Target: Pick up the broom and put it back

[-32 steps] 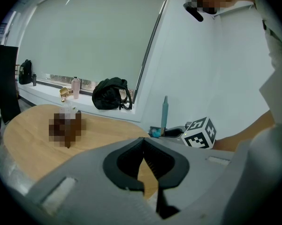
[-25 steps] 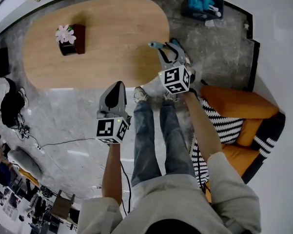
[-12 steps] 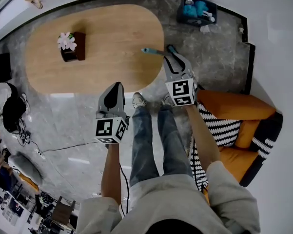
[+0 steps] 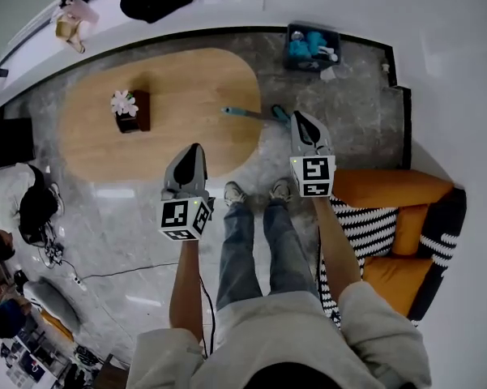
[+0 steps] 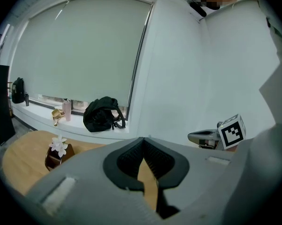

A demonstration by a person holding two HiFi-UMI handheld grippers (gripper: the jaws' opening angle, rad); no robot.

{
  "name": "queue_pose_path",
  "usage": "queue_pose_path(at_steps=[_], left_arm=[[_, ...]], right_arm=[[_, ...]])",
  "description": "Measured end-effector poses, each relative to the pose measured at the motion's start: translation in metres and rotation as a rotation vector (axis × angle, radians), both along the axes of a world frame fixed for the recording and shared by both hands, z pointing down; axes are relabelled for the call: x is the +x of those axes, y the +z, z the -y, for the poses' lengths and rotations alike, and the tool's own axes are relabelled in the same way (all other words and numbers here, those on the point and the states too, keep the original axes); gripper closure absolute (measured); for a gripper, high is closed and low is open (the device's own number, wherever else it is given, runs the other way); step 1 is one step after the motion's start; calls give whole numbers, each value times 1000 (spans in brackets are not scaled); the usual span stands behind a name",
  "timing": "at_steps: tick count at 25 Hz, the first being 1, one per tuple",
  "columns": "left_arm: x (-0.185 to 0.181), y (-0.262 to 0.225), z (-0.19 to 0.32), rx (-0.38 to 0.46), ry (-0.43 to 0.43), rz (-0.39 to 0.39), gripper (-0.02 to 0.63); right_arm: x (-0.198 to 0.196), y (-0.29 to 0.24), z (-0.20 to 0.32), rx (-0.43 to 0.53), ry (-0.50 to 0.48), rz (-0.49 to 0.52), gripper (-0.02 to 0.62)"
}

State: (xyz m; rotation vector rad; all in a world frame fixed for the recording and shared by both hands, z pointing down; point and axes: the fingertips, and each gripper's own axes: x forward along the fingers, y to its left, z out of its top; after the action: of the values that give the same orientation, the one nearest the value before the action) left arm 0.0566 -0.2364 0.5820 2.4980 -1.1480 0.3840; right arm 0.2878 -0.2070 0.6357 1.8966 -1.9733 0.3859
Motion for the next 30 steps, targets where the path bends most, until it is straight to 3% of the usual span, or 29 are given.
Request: queue_pose_path(at_steps=[12,23,30], left_arm=[[28,-117,19,146,32,-45,601],[31,-207,22,222,28,-76,601],[28,-232,12,237,41,-70,601]], right_arm=[[61,-128,-29,110,75,-36,595],[72,-223,-49,174,98,-38,595],[81,-261,-63,205,120,-48,595]])
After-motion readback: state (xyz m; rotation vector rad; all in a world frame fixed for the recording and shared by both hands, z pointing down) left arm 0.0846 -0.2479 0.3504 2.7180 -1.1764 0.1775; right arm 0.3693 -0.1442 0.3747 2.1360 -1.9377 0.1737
